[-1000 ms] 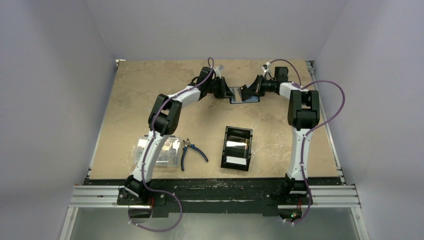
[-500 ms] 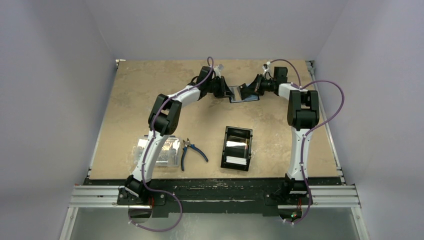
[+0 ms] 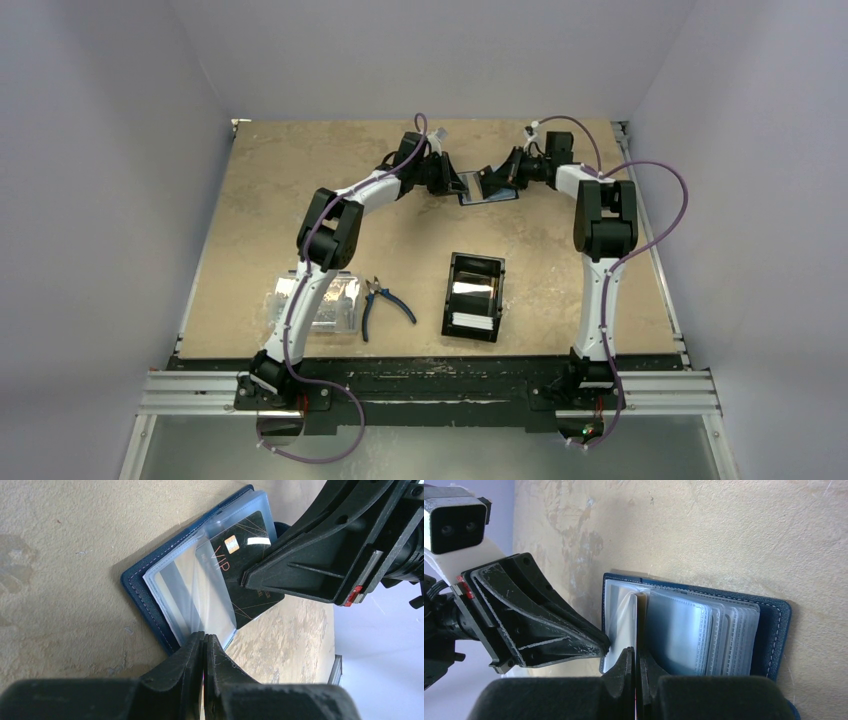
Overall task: Put the credit cards into the card holder
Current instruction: Insert the credit card into the card holder.
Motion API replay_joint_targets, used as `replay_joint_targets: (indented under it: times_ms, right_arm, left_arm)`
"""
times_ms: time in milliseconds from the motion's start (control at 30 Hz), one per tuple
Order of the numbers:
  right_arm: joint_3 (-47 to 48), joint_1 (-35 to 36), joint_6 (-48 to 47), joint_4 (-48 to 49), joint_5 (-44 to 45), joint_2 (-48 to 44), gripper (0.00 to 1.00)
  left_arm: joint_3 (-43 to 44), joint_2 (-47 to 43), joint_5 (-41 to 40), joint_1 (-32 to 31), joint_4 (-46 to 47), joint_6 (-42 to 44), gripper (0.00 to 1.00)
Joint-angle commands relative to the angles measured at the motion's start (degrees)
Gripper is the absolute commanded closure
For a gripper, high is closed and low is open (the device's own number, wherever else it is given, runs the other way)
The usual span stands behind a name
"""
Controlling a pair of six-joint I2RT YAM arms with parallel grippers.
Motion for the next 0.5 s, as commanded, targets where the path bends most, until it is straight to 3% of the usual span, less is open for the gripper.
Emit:
replay_joint_targets:
  times_ms: [0, 267, 467]
  right_arm:
    - [1.9, -0.1, -5.0, -0.5, 9.5, -0.4, 1.0]
    - [3.9, -0.1, -7.3, -6.0, 15.4, -0.7, 1.0]
    - [4.2, 1.8, -7.2, -6.5, 14.5, 0.2, 1.0]
  left_arm:
    - [-0.8, 4.7, -4.7, 0.6, -9.3, 3.8, 0.93]
    - [-0.8, 4.6, -4.7, 0.9, -9.5, 3.8, 0.93]
    - [-0.9, 4.6, -4.2, 0.9, -8.9, 3.4, 0.93]
